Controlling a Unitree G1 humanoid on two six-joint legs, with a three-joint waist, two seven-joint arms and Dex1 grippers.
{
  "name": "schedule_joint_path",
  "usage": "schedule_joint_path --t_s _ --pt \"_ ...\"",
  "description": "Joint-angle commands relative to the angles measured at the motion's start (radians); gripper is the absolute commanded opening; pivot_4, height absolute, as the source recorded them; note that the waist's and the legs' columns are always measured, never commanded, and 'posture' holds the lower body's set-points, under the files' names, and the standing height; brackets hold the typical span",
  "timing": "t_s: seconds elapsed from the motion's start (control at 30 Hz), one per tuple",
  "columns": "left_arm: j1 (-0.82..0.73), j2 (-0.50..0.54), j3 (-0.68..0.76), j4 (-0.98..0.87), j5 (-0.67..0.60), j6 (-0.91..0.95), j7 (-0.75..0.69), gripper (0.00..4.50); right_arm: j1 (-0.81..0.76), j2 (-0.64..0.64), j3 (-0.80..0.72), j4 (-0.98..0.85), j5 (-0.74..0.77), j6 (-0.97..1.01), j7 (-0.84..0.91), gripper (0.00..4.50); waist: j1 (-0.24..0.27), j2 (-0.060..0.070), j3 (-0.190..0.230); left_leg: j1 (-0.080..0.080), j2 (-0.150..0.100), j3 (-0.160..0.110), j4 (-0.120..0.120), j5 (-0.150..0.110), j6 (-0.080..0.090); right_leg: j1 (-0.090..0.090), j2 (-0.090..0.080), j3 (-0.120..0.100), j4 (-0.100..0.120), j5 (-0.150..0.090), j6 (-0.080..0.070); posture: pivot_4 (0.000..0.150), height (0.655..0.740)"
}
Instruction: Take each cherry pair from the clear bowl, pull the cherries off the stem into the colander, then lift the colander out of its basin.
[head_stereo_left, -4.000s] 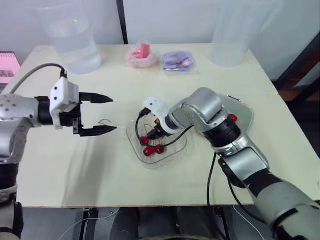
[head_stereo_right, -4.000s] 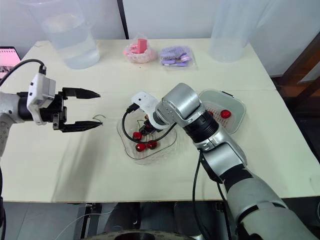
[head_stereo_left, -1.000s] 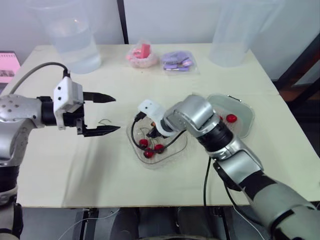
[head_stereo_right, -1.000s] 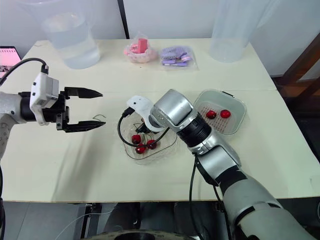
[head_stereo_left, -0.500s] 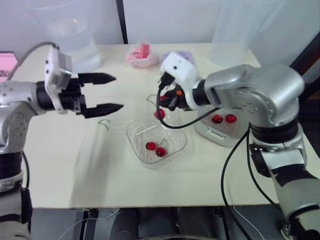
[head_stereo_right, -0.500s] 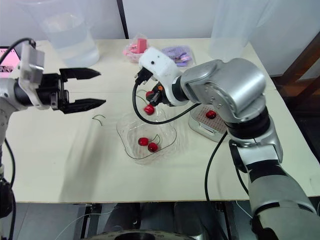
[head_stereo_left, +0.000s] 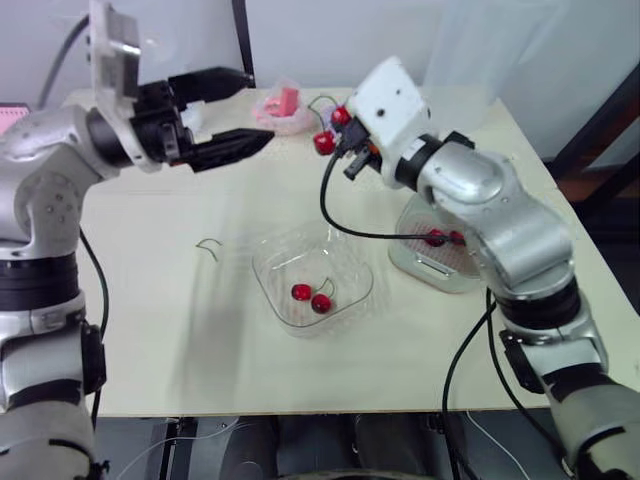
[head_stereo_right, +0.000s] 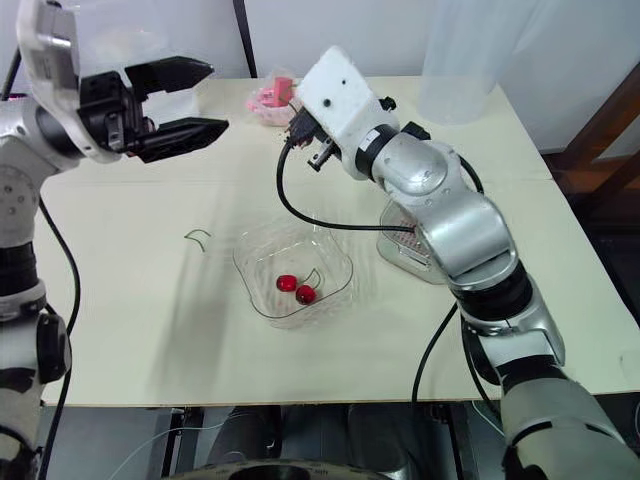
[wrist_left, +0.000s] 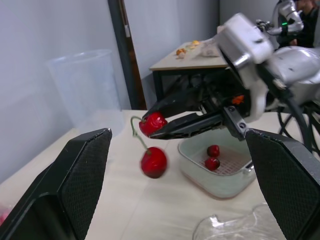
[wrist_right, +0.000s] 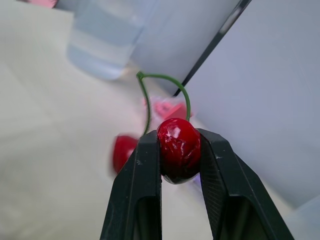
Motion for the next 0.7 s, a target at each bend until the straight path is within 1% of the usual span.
schedule_joint_path --t_s 0.03,0.13,0.27,0.6,0.7 --pt "-0.046 -0.017 -0.01 0.028 0.035 -0.03 0.022 4.5 0.024 0.013 0.01 -0.034 -0.089 -0.107 -0.025 0.6 0.001 0.0 0.0 0.0 0.0 0.0 0.0 0.0 0.0 0.0 0.0 0.0 0.0 0.0 0.0 0.15 0.7367" --pt "-0.069 -0.047 -0.02 0.055 0.05 -0.032 0.037 4.5 0.054 0.047 -0.007 -0.046 -0.105 -0.137 -0.025 0.6 0.003 0.0 0.0 0.0 0.0 0.0 0.0 0.0 0.0 0.001 0.0 0.0 0.0 0.0 0.0 0.15 0.7367" --pt "-0.113 -0.098 -0.028 0.09 0.058 -0.024 0.071 4.5 0.096 0.142 -0.087 -0.074 -0.054 -0.093 -0.029 0.6 0.012 0.0 0.0 0.0 0.0 0.0 0.001 0.0 0.0 0.001 0.0 0.0 0.001 0.0 0.0 0.15 0.7367" --pt "-0.158 -0.147 -0.023 0.113 0.056 0.0 0.109 4.5 0.115 0.244 -0.154 -0.115 -0.034 -0.03 -0.034 0.6 0.024 0.0 0.0 0.0 0.0 -0.001 0.001 0.001 -0.001 0.001 0.0 0.0 0.001 0.0 0.0 0.15 0.7367" --pt "-0.16 -0.163 -0.018 0.118 0.045 0.016 0.122 3.62 0.109 0.261 -0.168 -0.121 -0.027 -0.012 -0.031 0.6 0.024 0.0 0.0 0.0 -0.001 -0.001 0.001 0.001 -0.001 0.001 -0.001 0.0 0.001 0.0 0.0 0.15 0.7367"
